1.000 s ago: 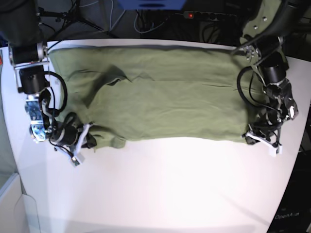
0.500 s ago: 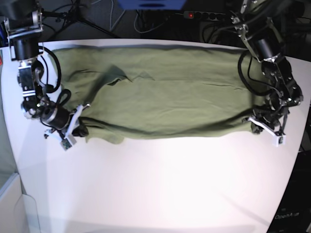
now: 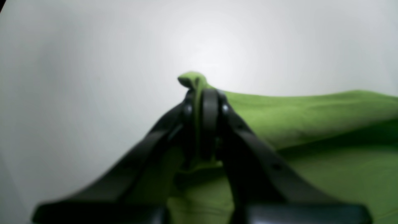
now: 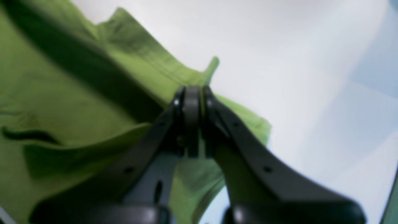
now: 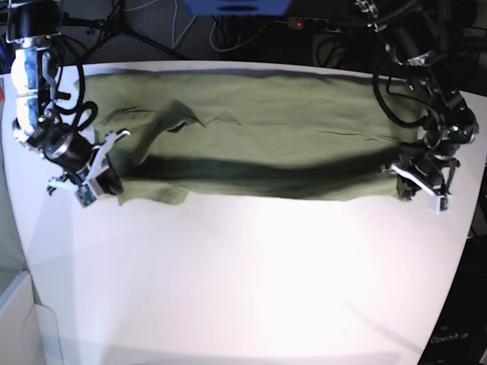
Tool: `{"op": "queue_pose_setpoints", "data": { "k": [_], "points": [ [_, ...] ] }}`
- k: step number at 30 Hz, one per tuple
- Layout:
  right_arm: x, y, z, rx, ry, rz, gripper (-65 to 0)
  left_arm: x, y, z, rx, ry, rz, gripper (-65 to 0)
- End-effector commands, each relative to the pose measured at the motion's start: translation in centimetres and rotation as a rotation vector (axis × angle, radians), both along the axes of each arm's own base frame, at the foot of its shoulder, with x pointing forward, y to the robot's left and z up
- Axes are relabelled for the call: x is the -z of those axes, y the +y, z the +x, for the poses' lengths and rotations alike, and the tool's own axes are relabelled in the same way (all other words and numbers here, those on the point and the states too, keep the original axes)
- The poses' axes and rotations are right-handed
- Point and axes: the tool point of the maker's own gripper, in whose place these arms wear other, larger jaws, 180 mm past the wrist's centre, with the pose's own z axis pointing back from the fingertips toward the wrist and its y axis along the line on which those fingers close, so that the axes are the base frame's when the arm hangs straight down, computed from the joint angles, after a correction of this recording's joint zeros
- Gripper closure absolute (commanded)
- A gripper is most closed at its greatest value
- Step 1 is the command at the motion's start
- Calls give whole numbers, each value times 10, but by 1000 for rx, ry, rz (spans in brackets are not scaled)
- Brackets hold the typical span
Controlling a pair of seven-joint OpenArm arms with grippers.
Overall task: Fold the T-shirt properly
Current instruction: 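Lift both hem corners and fold the hem over toward the collar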
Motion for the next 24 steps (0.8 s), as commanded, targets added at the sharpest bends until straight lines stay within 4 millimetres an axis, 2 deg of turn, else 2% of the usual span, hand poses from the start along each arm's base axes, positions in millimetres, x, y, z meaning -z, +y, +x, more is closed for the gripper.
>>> {"op": "queue_pose_setpoints", "data": {
  "k": [1, 7, 14, 18, 24],
  "points": [
    [-14, 0, -1, -9, -41, 7, -10, -16, 5, 3, 2, -54, 8, -28],
    [-24, 5, -31, -23, -50, -2, -9, -21, 3, -18, 15, -70, -16, -28],
    [-17, 2, -62, 10, -18, 29, -9, -31, -4, -35, 33, -96, -22, -28],
    [-10, 8, -86, 9, -7, 84, -9, -29, -6, -44, 32, -91, -40, -28],
    [-5, 12, -110, 7, 13, 127, -9, -32, 13, -53, -30, -102, -53, -28]
  ]
}}
